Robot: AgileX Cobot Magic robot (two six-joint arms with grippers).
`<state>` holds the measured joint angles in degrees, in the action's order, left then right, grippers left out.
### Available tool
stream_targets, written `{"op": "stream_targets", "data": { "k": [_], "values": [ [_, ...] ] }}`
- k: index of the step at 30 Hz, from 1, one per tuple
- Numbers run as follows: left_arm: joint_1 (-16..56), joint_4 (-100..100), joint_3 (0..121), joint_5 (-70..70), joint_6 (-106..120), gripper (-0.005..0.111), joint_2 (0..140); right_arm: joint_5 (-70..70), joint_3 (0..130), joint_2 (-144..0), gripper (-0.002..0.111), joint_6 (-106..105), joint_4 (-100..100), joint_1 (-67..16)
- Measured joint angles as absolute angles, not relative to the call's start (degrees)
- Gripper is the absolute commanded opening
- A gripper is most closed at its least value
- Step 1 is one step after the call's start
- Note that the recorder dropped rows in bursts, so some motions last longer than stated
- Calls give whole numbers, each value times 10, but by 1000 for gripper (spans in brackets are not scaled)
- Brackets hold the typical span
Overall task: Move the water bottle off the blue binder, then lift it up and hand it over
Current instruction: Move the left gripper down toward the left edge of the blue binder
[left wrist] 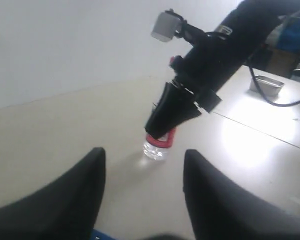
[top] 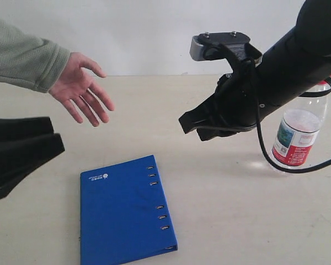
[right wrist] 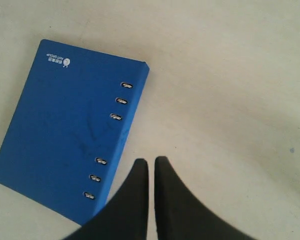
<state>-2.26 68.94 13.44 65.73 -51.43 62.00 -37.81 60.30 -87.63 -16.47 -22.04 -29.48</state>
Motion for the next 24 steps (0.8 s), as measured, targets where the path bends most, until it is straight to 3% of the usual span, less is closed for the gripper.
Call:
{"op": "stream_targets", "data": {
  "k": [13, 24],
  "values": [
    [210, 742, 357, 150, -532, 48, 643, -353, 603, -876, 0, -171, -220, -294],
    [371, 913, 271, -16, -623, 48, 774, -352, 603, -876, 0, -173, -218, -294]
  ]
}}
